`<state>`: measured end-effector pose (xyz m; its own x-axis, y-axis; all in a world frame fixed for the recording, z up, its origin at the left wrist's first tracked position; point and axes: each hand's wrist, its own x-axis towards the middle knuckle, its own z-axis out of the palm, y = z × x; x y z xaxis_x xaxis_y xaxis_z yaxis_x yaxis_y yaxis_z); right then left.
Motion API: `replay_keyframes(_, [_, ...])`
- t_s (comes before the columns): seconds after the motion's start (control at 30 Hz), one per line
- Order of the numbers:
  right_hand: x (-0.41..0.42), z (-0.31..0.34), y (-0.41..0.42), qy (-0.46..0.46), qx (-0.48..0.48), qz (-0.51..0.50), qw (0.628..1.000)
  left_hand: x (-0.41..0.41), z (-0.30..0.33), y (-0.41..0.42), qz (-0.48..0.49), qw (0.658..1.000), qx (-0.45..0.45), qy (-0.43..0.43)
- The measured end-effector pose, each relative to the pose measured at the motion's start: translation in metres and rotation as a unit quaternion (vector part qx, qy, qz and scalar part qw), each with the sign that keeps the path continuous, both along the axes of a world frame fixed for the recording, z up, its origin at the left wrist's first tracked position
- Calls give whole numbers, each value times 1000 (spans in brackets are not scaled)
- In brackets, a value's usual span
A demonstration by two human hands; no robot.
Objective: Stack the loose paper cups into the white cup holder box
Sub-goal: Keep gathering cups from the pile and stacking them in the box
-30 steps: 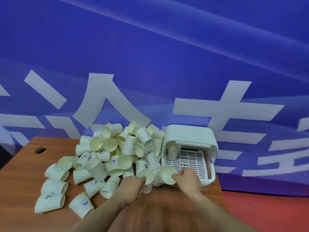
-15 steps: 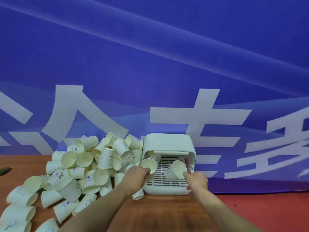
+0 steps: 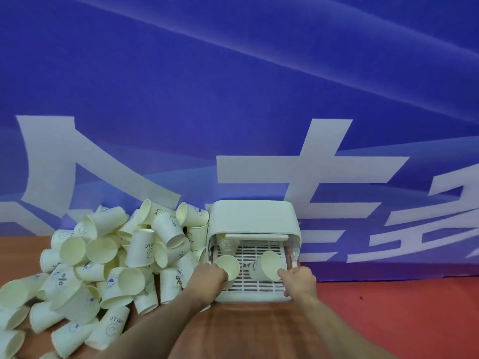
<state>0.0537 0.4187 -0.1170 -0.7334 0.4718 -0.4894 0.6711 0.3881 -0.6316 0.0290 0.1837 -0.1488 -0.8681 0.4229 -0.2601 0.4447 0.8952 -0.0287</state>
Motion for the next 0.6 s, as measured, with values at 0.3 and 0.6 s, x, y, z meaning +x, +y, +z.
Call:
replay_keyframes(0.3, [-9,-22,-4,13,3,45,999,-1,-25,0,8,1000,-7,-17])
replay_keyframes(0.6, [-8,-11,-21,29,6,74,997,9,-22,-12,34,999,26,2])
